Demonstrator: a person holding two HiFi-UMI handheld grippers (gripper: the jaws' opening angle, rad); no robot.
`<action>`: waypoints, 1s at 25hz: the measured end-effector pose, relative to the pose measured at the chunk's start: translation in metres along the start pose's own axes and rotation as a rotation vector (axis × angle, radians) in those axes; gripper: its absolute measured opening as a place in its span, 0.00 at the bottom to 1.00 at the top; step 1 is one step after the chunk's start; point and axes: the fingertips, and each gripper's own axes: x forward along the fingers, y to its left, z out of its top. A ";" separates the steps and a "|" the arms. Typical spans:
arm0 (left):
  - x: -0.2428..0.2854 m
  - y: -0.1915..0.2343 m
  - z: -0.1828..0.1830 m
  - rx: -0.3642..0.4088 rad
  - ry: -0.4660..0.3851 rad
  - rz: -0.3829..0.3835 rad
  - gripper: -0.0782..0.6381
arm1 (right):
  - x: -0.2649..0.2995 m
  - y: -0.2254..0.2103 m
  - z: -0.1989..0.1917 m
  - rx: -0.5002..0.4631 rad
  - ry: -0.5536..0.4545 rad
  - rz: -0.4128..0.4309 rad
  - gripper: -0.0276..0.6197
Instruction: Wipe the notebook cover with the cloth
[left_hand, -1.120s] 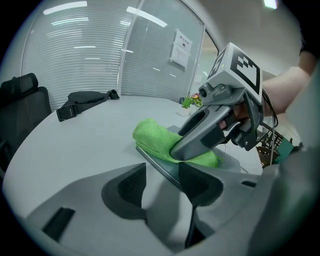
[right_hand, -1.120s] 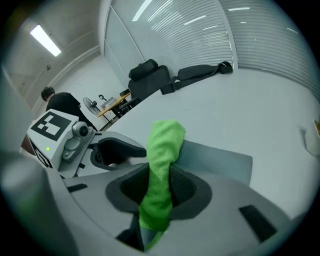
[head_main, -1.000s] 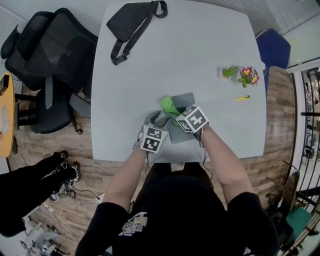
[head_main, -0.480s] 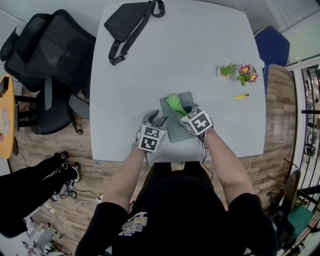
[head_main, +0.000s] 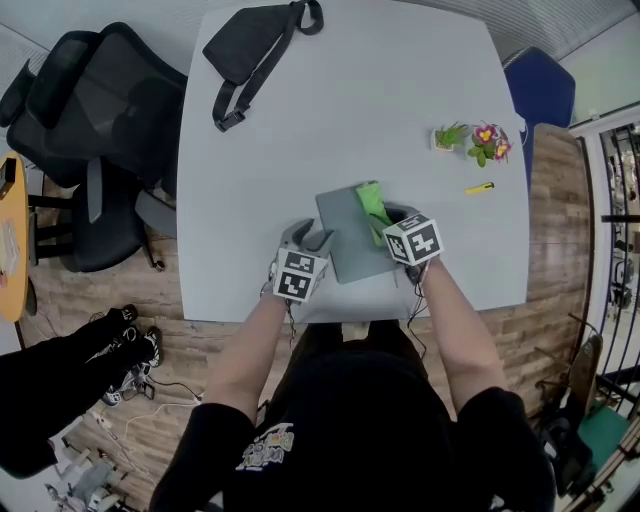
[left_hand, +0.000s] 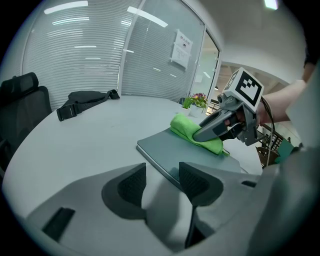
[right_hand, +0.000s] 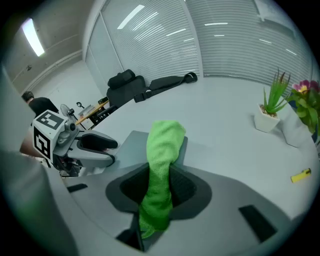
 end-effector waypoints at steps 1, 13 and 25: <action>0.000 0.000 0.000 0.000 -0.001 0.000 0.40 | -0.002 -0.003 -0.002 0.011 -0.001 -0.011 0.21; 0.000 0.001 0.000 0.003 0.003 0.001 0.40 | -0.023 -0.037 -0.019 0.095 -0.007 -0.138 0.21; 0.000 0.000 0.000 0.002 0.003 -0.002 0.40 | -0.022 0.021 -0.007 0.039 -0.056 -0.033 0.21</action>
